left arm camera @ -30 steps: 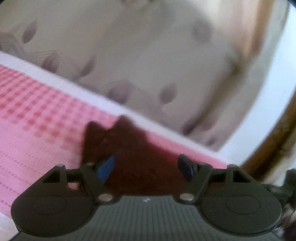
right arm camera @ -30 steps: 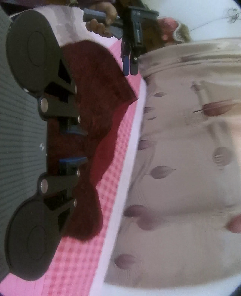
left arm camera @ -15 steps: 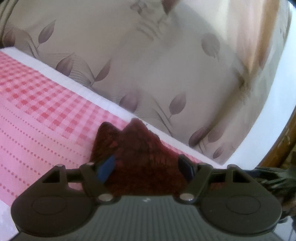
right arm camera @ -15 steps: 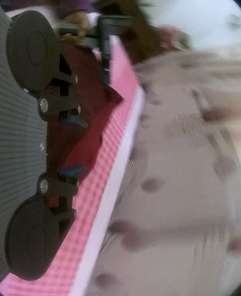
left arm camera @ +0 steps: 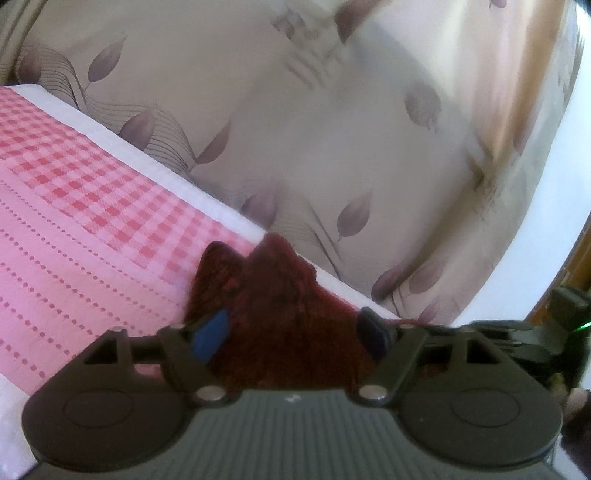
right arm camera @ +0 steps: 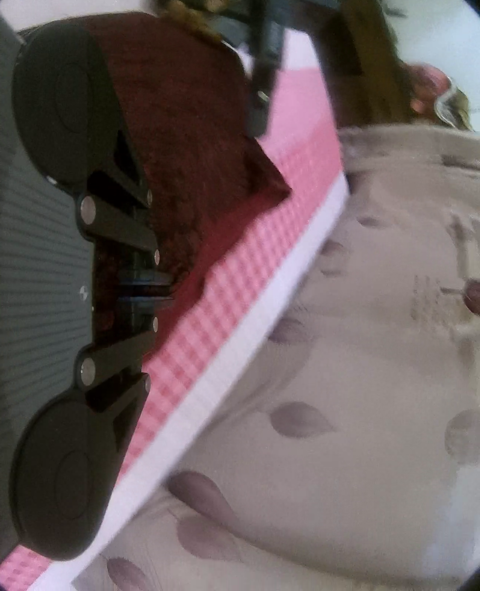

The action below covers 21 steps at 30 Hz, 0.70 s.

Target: Fold small clothes

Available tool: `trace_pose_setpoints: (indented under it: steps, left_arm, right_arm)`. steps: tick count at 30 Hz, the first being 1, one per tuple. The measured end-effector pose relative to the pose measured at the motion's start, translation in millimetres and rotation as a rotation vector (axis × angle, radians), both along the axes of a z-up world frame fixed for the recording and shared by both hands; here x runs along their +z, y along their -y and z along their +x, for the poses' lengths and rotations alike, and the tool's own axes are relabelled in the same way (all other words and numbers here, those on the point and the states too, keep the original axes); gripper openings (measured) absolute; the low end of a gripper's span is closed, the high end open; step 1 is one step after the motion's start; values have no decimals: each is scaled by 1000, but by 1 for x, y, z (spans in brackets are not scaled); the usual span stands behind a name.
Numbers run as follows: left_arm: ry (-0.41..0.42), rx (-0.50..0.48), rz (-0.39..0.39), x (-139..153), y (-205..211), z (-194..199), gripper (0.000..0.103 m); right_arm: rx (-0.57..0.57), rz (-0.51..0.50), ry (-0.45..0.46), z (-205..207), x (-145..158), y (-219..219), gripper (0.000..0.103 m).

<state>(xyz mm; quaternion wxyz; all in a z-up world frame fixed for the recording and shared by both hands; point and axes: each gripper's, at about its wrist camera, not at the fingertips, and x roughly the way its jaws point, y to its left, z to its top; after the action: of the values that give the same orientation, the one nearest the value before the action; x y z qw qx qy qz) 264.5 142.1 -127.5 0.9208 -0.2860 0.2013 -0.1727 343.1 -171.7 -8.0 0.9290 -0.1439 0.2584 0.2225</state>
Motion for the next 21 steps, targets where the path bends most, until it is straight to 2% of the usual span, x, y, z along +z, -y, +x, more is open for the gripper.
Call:
trace_pose_setpoints:
  steps: [3, 7, 9, 10, 11, 13, 14, 17, 19, 21]
  left_arm:
    - [-6, 24, -3, -2, -2, -2, 82]
    - [-17, 34, -6, -2, -2, -1, 82]
    - [-21, 36, 3, -2, -2, 0, 82]
    - [-23, 37, 11, -1, -1, 0, 82]
    - [-25, 35, 19, -1, 0, 0, 82]
    - [-23, 29, 32, 0, 2, 1, 85]
    - [-23, 30, 36, 0, 3, 0, 85]
    - [-22, 33, 42, 0, 4, 0, 85]
    - [-25, 34, 53, 0, 5, 0, 85]
    - [-23, 33, 68, 1, 8, 0, 85]
  right_arm:
    - [-32, -26, -41, 22, -24, -1, 7]
    - [-20, -23, -60, 23, -56, -4, 9]
    - [-40, 8, -61, 24, -53, 0, 14]
    - [-55, 46, -70, 25, -49, 6, 29]
    - [-65, 97, -74, 23, -43, 12, 32]
    - [-90, 200, -55, 12, -26, 27, 33]
    - [-99, 213, -43, 4, -19, 30, 33]
    - [-117, 183, 6, -27, -5, 35, 33]
    - [-140, 121, -4, -40, -9, 38, 33]
    - [-181, 78, -51, -38, -24, 42, 33]
